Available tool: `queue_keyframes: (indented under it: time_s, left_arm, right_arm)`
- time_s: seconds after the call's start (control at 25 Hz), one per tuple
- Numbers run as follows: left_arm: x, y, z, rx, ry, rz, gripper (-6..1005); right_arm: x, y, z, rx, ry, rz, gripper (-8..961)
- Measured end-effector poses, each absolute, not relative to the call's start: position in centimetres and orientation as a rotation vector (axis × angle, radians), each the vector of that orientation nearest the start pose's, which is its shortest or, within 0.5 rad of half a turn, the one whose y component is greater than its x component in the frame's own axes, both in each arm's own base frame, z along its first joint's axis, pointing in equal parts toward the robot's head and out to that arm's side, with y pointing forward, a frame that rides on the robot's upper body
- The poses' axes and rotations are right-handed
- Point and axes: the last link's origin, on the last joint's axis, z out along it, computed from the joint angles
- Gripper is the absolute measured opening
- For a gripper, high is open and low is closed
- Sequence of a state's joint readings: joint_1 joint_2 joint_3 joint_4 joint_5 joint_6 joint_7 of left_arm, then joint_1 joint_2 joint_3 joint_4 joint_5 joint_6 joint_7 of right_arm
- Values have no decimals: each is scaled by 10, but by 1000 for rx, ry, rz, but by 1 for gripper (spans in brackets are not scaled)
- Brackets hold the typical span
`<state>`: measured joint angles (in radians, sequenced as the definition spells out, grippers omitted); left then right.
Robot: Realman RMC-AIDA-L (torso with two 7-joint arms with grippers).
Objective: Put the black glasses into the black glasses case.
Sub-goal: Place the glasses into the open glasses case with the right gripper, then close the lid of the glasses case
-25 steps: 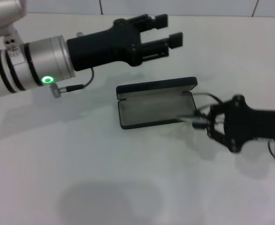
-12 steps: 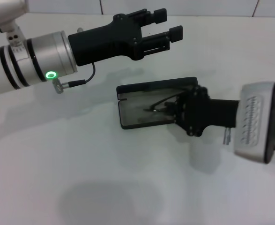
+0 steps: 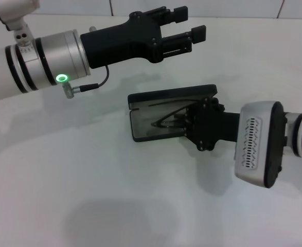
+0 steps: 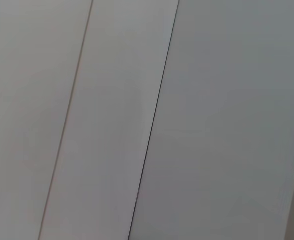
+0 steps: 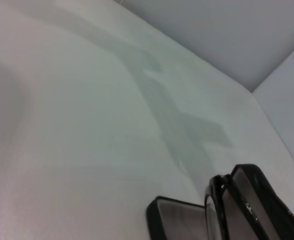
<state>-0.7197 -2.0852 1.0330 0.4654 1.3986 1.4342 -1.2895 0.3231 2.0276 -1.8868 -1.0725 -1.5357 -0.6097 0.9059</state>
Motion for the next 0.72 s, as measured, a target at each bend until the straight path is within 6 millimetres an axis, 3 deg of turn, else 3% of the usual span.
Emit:
queue_keyframes:
  time_s: [0.52, 0.72]
  left_arm:
    - [-157, 373, -33, -2656, -456, -1185, 710]
    - [-159, 372, -33, -2653, -463, -1183, 710]
  right_arm:
    - [198, 328, -98, -2537, -538, 70, 127]
    - [195, 323, -98, -2538, -528, 100, 229]
